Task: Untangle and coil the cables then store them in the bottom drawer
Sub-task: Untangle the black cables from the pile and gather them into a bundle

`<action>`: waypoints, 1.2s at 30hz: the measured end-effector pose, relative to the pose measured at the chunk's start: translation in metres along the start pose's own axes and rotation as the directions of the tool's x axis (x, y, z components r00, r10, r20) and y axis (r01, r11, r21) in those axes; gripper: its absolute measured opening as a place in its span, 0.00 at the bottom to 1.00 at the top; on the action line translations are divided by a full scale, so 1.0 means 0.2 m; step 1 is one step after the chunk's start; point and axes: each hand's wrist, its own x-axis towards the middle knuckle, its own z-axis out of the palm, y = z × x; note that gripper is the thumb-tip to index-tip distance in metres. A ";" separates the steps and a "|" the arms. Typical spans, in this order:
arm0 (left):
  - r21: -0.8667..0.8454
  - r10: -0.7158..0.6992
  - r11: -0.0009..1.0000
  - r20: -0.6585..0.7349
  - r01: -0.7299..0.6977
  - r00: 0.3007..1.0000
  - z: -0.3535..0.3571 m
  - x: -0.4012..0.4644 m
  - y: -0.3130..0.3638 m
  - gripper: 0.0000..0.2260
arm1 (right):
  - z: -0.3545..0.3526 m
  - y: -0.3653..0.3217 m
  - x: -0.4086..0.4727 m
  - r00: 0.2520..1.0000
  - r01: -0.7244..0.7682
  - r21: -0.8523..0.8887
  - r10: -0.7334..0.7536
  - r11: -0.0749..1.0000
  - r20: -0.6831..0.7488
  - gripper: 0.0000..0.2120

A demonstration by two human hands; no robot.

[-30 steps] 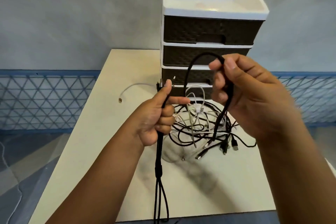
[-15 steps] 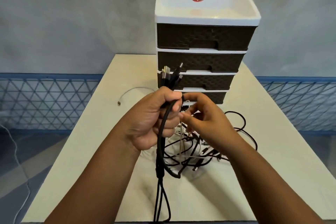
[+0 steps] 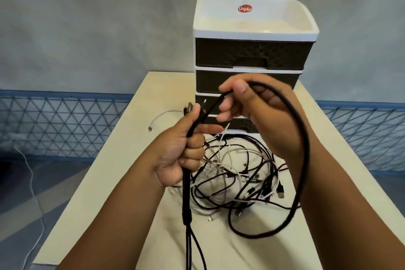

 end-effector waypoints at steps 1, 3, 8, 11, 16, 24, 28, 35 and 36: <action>-0.012 0.012 1.000 -0.005 -0.012 1.000 0.01 0.01 -0.01 0.23 | 0.02 0.00 -0.03 1.000 0.006 -0.027 -0.006 1.000 0.030 0.10; -0.063 0.065 0.996 -0.046 -0.068 0.997 0.02 0.02 -0.03 0.22 | 0.05 0.04 -0.11 0.993 0.014 -0.083 -0.004 0.996 0.122 0.09; -0.103 0.213 0.966 -0.213 -0.238 0.954 0.00 0.06 -0.07 0.12 | 0.01 0.14 -0.29 0.862 -0.110 -0.334 0.257 0.936 0.437 0.18; -0.051 0.259 0.962 -0.139 -0.268 0.956 0.00 0.04 -0.07 0.11 | 0.00 0.16 -0.31 0.910 -0.293 -0.136 0.320 0.946 0.265 0.19; 0.150 0.260 0.953 0.042 -0.263 0.965 0.05 0.00 -0.10 0.10 | 0.00 0.12 -0.18 0.883 -0.383 -0.001 0.365 0.924 -0.296 0.10; 0.261 0.222 0.930 0.162 -0.259 0.962 0.08 -0.06 -0.12 0.13 | 0.03 0.03 -0.09 0.922 -0.305 0.123 0.325 0.944 -0.210 0.16; 0.164 0.230 0.955 0.109 -0.246 0.967 0.07 -0.05 -0.10 0.21 | 0.05 0.04 -0.11 0.917 -0.334 0.235 0.372 0.913 -0.144 0.15; 0.171 0.254 0.947 0.117 -0.272 0.960 0.09 -0.03 -0.10 0.16 | 0.13 0.09 -0.13 0.907 -0.313 0.190 0.352 0.931 -0.231 0.09; 0.163 0.253 0.949 0.109 -0.268 0.961 0.09 -0.03 -0.10 0.16 | 0.13 0.10 -0.14 0.896 -0.315 0.209 0.363 0.926 -0.258 0.11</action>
